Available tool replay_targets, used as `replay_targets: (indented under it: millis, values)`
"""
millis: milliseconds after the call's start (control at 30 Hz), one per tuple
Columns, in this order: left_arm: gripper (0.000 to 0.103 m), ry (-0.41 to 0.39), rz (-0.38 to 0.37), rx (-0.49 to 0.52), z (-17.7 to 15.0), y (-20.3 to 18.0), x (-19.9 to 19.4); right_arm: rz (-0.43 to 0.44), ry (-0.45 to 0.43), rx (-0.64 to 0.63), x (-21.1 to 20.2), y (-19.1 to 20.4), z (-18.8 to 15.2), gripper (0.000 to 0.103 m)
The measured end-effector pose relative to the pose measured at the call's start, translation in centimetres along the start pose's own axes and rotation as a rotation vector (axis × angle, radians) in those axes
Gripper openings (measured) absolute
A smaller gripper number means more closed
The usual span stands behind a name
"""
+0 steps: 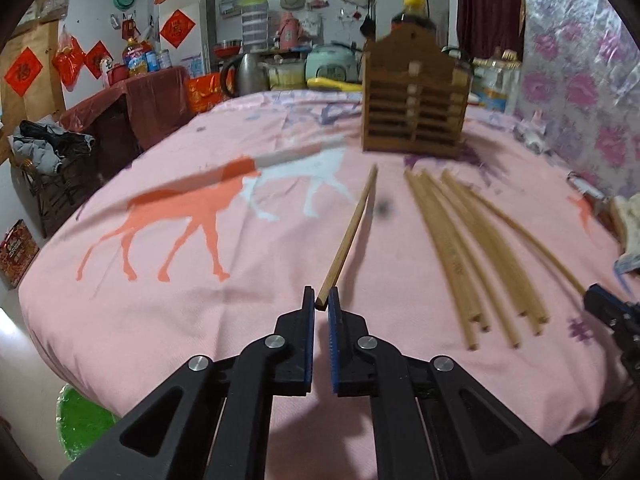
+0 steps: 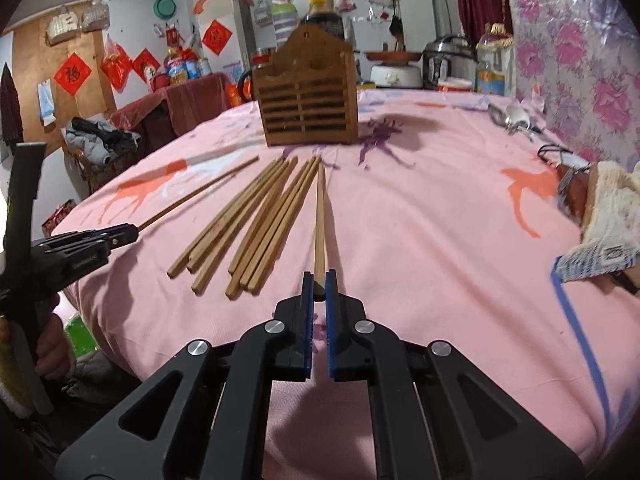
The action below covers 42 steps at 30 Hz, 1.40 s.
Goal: Organize utensils
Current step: 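Lift the chopstick with the right tool and drop it into the wooden holder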
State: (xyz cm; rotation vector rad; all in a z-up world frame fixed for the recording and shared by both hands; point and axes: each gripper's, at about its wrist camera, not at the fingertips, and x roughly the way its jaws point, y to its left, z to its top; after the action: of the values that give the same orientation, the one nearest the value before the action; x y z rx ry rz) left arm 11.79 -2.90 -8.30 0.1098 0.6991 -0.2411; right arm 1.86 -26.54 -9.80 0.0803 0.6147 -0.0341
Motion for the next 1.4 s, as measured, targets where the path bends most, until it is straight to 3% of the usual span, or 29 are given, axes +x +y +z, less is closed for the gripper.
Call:
replay_targets:
  millis: [167, 500, 933, 1267, 1400]
  values:
    - [0.006, -0.049, -0.027, -0.034, 2.0, 0.1, -2.7, -0.002, -0.064, -0.005, -1.8, 0.1, 1.5, 0.006]
    - [0.006, -0.146, -0.063, 0.008, 8.1, -1.3, -6.4, 0.009, -0.177, -0.015, -4.9, -0.2, 6.7, 0.006]
    - [0.005, -0.166, -0.12, 0.019, 16.9, -2.1, -5.9, 0.038, -0.222, -0.023, -4.6, 0.1, 13.8, 0.006]
    - [0.005, -0.157, -0.157, 0.041, 22.9, -3.4, -4.4, 0.084, -0.201, 0.012, -1.5, -1.0, 18.4, 0.006]
    - [0.005, -0.191, -0.166, 0.032, 26.4, -3.8, -4.2, 0.107, -0.213, 0.036, -0.4, -1.3, 21.3, 0.006]
